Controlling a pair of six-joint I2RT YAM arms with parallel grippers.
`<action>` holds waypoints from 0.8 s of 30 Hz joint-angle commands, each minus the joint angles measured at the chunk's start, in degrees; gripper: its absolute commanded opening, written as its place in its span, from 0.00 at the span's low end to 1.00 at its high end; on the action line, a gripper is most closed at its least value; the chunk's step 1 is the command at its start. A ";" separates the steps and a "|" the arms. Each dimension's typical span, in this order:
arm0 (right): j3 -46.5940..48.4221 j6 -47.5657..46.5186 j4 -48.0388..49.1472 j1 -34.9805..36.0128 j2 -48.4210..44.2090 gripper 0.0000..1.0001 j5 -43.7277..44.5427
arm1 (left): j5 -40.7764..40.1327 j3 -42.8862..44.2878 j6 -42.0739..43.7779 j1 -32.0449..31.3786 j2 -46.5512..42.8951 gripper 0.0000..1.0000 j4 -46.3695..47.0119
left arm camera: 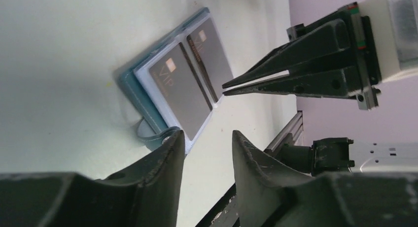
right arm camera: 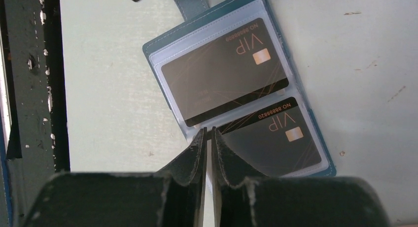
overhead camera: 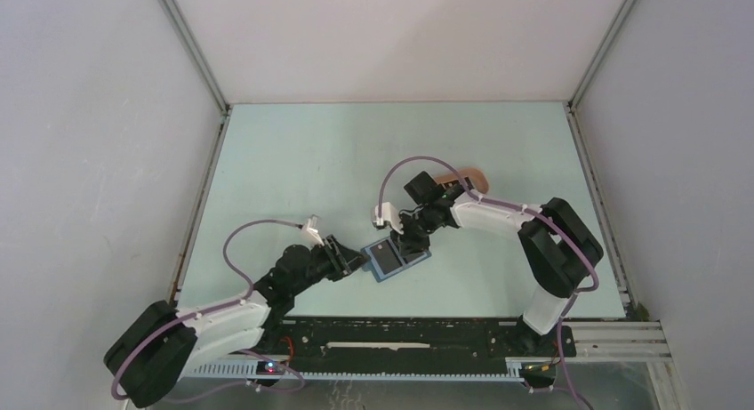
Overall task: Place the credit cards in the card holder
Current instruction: Turn over the card slot in the card holder.
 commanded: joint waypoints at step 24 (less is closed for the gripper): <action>4.02 0.96 -1.04 3.66 4.60 0.10 4.46 | 2.64 8.62 0.29 -0.28 18.64 0.40 9.52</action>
